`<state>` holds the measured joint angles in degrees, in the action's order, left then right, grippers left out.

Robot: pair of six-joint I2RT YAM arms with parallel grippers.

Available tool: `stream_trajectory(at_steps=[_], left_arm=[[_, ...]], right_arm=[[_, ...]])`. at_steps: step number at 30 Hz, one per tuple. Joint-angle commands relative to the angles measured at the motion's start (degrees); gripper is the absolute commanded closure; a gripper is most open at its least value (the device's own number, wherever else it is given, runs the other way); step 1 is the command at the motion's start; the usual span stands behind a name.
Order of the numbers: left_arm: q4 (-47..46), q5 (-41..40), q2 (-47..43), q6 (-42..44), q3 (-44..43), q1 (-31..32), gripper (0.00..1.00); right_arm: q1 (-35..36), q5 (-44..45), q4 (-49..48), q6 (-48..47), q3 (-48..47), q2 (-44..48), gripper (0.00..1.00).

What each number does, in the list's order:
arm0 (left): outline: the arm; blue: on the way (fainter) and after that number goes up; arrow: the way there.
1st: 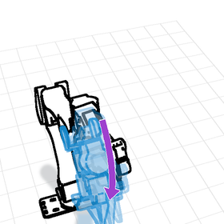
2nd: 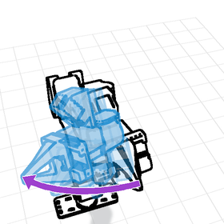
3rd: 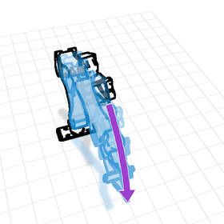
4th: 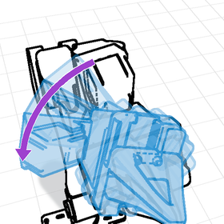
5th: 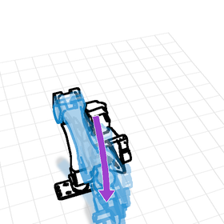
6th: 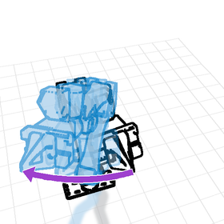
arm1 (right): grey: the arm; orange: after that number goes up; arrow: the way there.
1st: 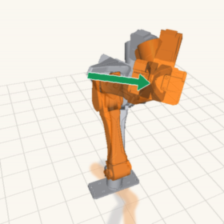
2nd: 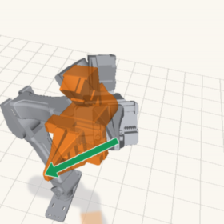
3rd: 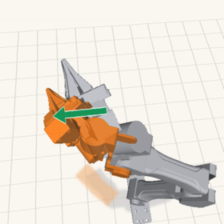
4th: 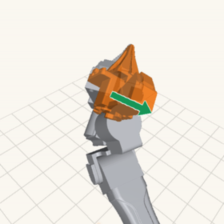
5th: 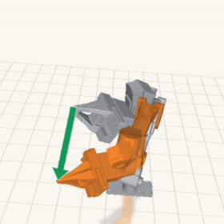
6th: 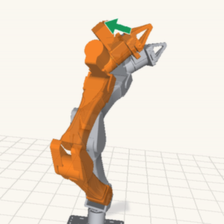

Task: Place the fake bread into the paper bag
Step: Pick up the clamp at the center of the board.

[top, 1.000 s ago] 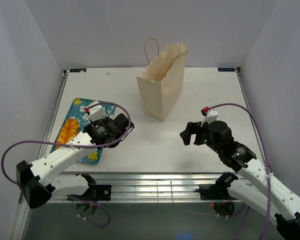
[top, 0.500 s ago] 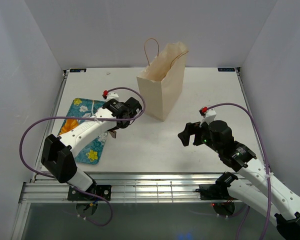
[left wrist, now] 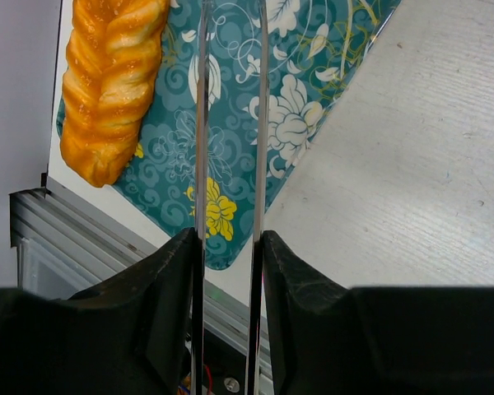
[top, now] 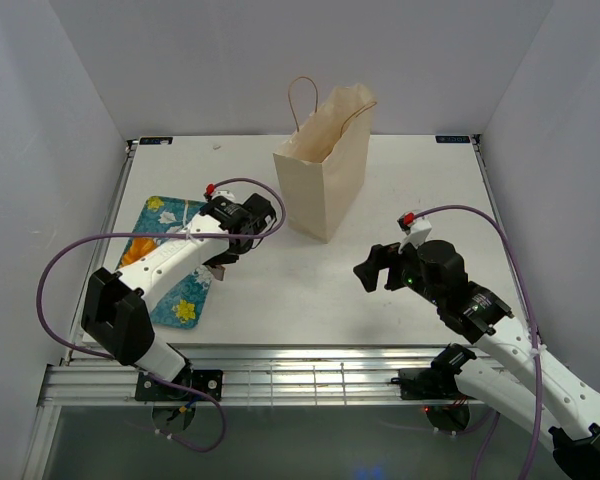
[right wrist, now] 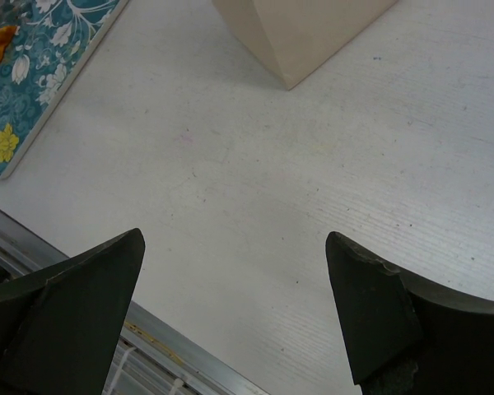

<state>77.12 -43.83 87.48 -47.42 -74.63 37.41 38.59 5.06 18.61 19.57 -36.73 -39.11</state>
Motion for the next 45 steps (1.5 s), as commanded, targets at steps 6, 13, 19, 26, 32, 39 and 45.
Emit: stream_trajectory(at_steps=[6, 13, 19, 26, 32, 39, 45], left_arm=[[3.30, 0.42, -1.09, 2.33, -0.60, -2.25, 0.51], [3.21, 1.73, -0.73, 4.70, -1.92, -4.26, 0.50], [3.30, 3.76, -1.26, 7.60, -2.89, -8.83, 0.50], [3.30, 3.67, 2.86, 7.52, -2.72, -13.15, 0.50], [3.30, 3.93, 3.40, 6.46, -1.75, -14.47, 0.48], [3.30, 2.70, 1.73, 4.44, -0.25, -14.99, 0.42], [3.30, 2.70, 1.73, 5.49, -1.13, -16.93, 0.42]], right_arm=[[-0.27, -1.10, -3.58, 0.38, -0.62, -0.44, 0.04], [-0.27, -1.45, -3.93, 0.64, -0.18, -0.44, 0.04], [-0.27, -4.53, -6.13, 2.04, 0.78, -0.35, 0.04], [1.57, -6.91, -7.62, 3.10, 1.31, -0.79, 0.04], [3.42, -6.47, -7.18, 2.93, 0.96, -0.44, 0.04], [4.39, -5.32, -6.57, 1.87, 1.31, 0.44, 0.04], [4.83, -5.32, -6.22, 1.43, 1.13, 1.06, 0.03]])
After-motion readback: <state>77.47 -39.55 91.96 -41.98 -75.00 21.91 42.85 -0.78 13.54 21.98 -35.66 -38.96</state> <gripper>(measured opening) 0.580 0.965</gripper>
